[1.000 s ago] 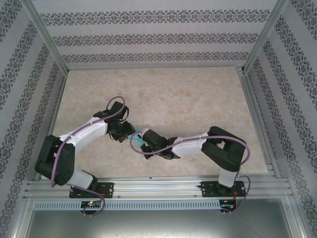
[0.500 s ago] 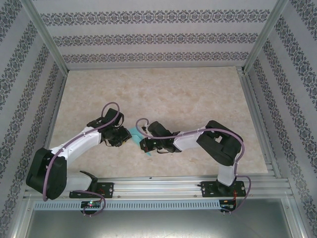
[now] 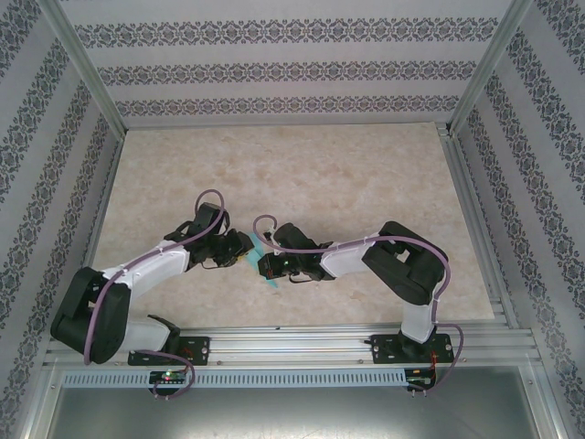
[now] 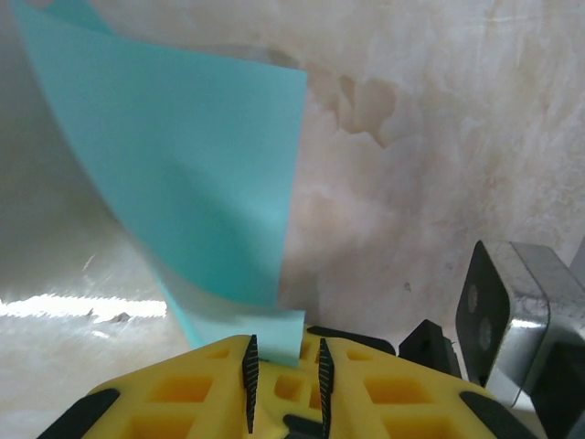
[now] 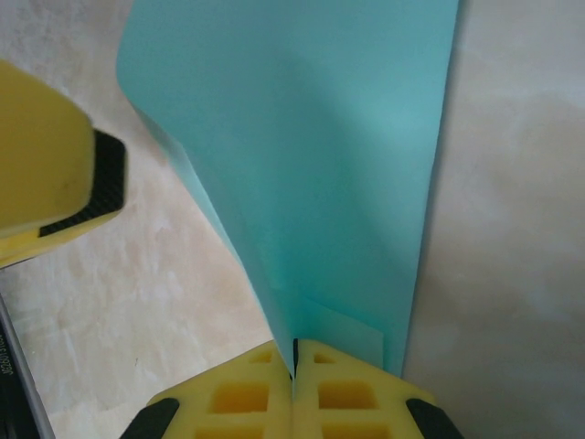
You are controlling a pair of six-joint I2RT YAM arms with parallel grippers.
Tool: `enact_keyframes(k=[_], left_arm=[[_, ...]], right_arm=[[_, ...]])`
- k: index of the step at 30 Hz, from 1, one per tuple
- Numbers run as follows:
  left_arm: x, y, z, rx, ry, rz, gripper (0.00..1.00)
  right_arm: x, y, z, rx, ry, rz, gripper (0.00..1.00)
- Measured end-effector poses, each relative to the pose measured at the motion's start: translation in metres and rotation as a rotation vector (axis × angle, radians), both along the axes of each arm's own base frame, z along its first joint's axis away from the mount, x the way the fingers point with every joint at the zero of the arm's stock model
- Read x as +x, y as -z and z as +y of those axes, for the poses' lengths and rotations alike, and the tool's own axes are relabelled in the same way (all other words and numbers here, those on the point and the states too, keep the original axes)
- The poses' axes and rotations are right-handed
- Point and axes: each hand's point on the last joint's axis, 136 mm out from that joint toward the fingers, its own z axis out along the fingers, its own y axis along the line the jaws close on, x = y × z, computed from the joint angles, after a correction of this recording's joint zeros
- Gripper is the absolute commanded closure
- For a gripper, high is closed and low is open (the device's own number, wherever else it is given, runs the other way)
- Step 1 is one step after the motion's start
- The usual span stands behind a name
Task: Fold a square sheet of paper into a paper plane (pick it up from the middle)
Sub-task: Fold the wing for the fifth time at the center of the table.
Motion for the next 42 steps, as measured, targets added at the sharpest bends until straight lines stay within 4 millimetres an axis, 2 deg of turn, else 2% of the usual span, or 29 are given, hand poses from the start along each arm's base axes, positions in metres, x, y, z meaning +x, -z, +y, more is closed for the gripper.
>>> enact_keyframes(k=[7,13,27,42], left_arm=[[0.007,0.007,-0.007,-0.036,0.002,-0.013,0.72],[0.004,0.016,-0.006,-0.040,0.004,-0.017,0.70],[0.008,0.023,-0.010,-0.056,0.012,-0.036,0.67],[0.012,0.044,-0.012,-0.042,0.018,-0.006,0.67]], right_arm=[[0.000,0.000,0.000,0.002,0.013,0.014,0.98],[0.001,0.000,-0.001,0.009,0.023,0.033,0.98],[0.001,0.001,-0.001,0.022,0.042,0.072,0.97],[0.001,0.000,0.000,-0.005,0.040,0.088,0.87]])
